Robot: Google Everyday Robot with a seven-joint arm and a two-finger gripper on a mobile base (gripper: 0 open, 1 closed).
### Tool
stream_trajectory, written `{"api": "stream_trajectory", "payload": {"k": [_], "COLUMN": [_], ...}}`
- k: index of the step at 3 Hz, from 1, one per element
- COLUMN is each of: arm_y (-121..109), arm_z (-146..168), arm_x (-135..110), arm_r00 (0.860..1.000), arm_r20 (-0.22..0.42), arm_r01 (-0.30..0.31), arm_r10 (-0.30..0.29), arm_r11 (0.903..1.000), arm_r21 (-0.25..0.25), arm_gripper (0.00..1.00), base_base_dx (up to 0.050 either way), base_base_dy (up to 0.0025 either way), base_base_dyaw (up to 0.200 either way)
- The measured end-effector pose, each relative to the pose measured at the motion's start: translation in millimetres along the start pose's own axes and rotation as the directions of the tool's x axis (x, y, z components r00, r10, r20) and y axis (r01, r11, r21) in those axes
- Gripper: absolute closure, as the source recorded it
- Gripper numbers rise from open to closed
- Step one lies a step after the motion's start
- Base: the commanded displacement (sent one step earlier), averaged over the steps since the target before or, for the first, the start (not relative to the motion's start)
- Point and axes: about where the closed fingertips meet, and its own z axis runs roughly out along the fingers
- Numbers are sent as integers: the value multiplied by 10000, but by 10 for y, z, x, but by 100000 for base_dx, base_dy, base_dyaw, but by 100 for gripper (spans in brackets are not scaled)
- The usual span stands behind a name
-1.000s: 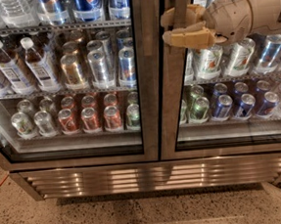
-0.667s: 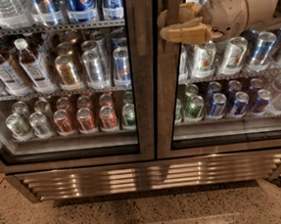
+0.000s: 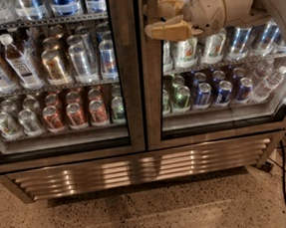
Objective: Open right fridge door
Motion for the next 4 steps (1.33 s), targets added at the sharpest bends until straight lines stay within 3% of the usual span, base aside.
{"api": "stream_trajectory", "payload": {"k": [2, 3, 4], "arm_y": [0, -3, -184], "arm_z": [1, 2, 199], "arm_x": [0, 1, 19], "arm_r00": [10000, 10000, 10000], "arm_r20": [1, 1, 1], "arm_r01": [0, 0, 0], "arm_r10": [0, 0, 0], "arm_r11": [10000, 10000, 10000], "arm_r21": [0, 0, -2], "arm_gripper": [100, 100, 100], "base_base_dx": [3714, 0, 0], "base_base_dy": [247, 0, 0], "base_base_dyaw": [13312, 0, 0]}}
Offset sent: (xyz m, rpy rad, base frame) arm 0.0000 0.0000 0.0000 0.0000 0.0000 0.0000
